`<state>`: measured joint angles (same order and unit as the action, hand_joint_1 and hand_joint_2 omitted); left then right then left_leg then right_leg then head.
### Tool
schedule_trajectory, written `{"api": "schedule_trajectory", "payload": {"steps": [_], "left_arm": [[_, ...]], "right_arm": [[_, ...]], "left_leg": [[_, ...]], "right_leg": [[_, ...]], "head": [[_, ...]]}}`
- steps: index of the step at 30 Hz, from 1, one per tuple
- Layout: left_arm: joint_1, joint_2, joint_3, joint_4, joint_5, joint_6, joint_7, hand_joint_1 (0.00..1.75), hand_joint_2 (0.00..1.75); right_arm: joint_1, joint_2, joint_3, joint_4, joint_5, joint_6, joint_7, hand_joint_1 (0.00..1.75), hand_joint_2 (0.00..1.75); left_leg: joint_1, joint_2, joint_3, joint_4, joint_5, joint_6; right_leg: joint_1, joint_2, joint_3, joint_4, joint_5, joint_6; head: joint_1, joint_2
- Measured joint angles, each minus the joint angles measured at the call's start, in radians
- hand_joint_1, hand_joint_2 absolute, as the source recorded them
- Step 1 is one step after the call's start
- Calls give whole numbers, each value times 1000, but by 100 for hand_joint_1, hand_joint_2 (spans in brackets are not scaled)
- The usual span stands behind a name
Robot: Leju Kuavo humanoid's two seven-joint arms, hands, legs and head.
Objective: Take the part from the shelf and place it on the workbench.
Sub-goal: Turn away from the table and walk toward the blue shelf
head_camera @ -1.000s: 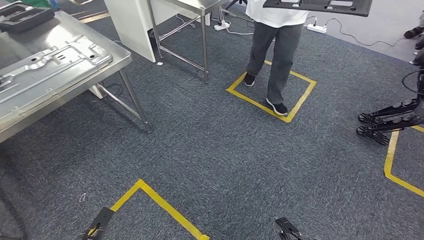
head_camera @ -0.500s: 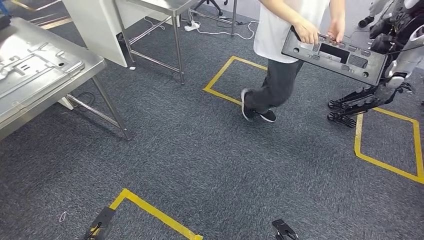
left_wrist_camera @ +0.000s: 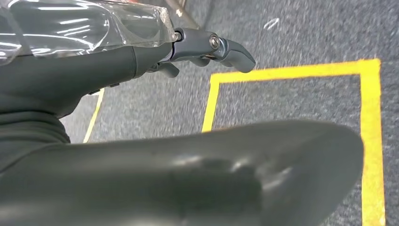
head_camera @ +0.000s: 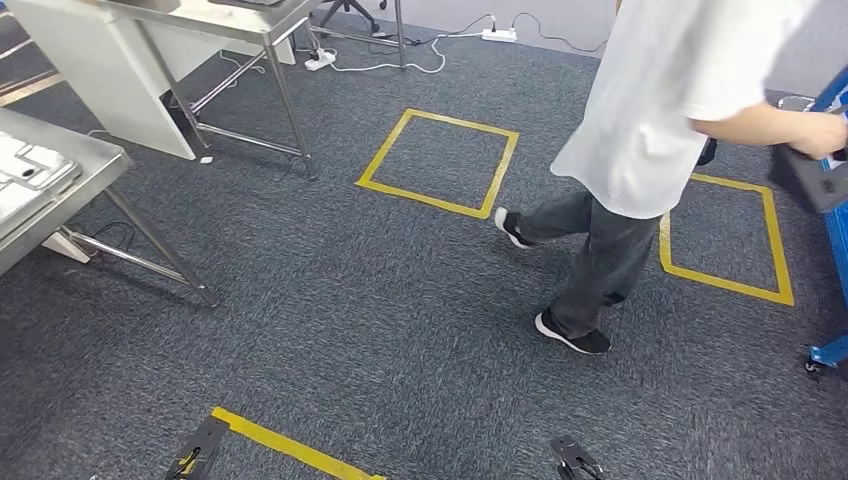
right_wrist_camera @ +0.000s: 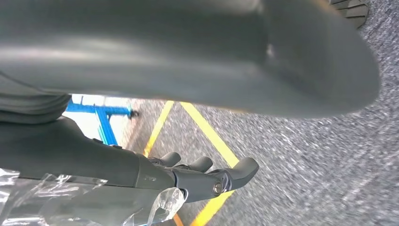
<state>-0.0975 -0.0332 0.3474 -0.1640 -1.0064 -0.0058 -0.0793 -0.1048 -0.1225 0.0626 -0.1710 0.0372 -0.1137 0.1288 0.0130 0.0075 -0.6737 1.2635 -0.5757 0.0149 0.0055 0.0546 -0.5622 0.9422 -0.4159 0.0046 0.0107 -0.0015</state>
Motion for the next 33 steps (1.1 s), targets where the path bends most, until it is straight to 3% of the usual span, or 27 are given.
{"api": "schedule_trajectory", "payload": {"steps": [1,3,4,5,7,8,10,12,14,15,16,18,20,21,23,24,26,27,29,30,31,33], "left_arm": [[0,0,0,0,-6,13,7,0,0],[-2,1,0,0,-15,36,18,0,0],[-2,1,0,0,-18,44,24,0,0],[-2,1,-1,0,-19,51,29,0,0],[-4,2,-1,0,-22,61,35,0,0],[-6,1,-1,0,-24,65,35,0,0],[-8,1,-1,0,-27,71,34,0,0],[-5,1,-1,0,-28,73,34,0,0],[-2,2,-1,0,-28,71,33,0,0],[-2,1,-1,0,-27,67,31,0,0],[-2,1,-1,0,-25,60,26,0,0],[-3,2,-1,0,-21,44,12,0,0],[-4,3,0,0,-18,28,0,0,0],[-4,4,0,0,-18,22,-3,0,0],[-5,4,-1,0,-20,18,-6,0,0],[-6,4,-1,0,-23,21,-6,0,0],[-6,3,-2,0,-28,36,-2,0,0],[-4,3,-2,0,-32,45,2,0,0],[0,3,-2,0,-36,62,12,0,0],[1,3,-2,0,-37,68,15,0,0],[1,3,-2,0,-39,73,17,0,0],[-1,4,-2,0,-45,81,19,0,0]], "right_arm": [[1,0,0,0,-1,-1,0,0,0],[1,2,0,0,-1,-2,1,0,0],[0,3,0,0,-1,-2,1,0,0],[0,5,0,0,-1,-2,1,0,0],[4,6,0,0,-1,-3,1,0,0],[7,5,0,1,-2,-3,1,0,0],[9,5,1,1,-2,-3,1,0,0],[5,6,1,2,-2,-4,1,0,0],[3,7,1,2,-2,-4,1,0,0],[3,7,1,2,-2,-4,0,0,0],[4,7,1,2,-2,-3,0,0,0],[2,7,1,2,-2,-3,-3,0,0],[-1,8,1,2,0,-3,-7,0,0],[-2,8,1,2,2,-3,-8,0,0],[-1,8,1,2,3,-2,-10,0,0],[1,7,1,2,4,-2,-11,0,0],[0,7,1,2,4,-3,-11,0,0],[-1,7,1,2,4,-4,-12,0,0],[-3,7,1,2,4,-4,-12,0,0],[-2,7,1,2,4,-4,-12,0,0],[-1,7,1,2,4,-4,-12,0,0],[-1,7,1,2,4,-4,-12,0,0]], "left_leg": [[0,-4,22,-49,32,2],[-1,-38,94,-205,104,11],[-1,-54,120,-264,125,14],[-2,-65,134,-298,135,17],[-5,-56,138,-309,138,23],[-5,-47,139,-313,141,28],[-3,-28,144,-320,146,39],[-3,-7,146,-322,146,45],[-3,15,146,-322,144,46],[-3,26,146,-322,143,45],[-2,35,147,-322,141,43],[-2,54,153,-321,135,36],[-6,70,158,-319,128,24],[-8,78,159,-319,125,18],[-4,91,160,-319,121,6],[0,85,158,-310,112,0],[5,48,124,-231,65,-5],[5,26,90,-157,31,-5],[3,6,16,-14,-17,-4],[2,2,-2,13,-15,-2],[2,-1,2,-7,7,1],[1,-26,59,-146,85,10]], "right_leg": [[0,13,1,0,0,0],[2,38,2,2,0,2],[2,49,1,3,1,5],[2,59,-2,4,2,8],[-2,76,-8,3,6,19],[-4,73,-10,5,4,24],[-3,27,-35,53,-27,36],[-5,-28,-94,177,-91,46],[-12,-42,-157,303,-134,55],[-17,-45,-169,324,-131,58],[-21,-50,-152,290,-107,61],[-25,-82,-73,136,-38,64],[-20,-107,-18,27,-4,57],[-16,-108,-13,12,-3,52],[-11,-86,-16,11,-1,36],[-10,-76,-15,10,0,29],[-12,-57,-12,7,2,15],[-12,-47,-11,7,2,11],[-9,-22,-11,7,2,7],[-7,-8,-10,7,2,6],[-6,7,-9,7,2,6],[-6,34,-5,8,2,6]], "head": [[0,0],[0,0],[0,0],[0,0],[0,0],[0,0],[1,0],[3,0],[3,0],[3,0],[3,0],[3,0],[2,0],[1,0],[1,0],[0,0],[0,0],[-1,0],[-2,0],[-3,0],[-3,0],[-3,0]]}}
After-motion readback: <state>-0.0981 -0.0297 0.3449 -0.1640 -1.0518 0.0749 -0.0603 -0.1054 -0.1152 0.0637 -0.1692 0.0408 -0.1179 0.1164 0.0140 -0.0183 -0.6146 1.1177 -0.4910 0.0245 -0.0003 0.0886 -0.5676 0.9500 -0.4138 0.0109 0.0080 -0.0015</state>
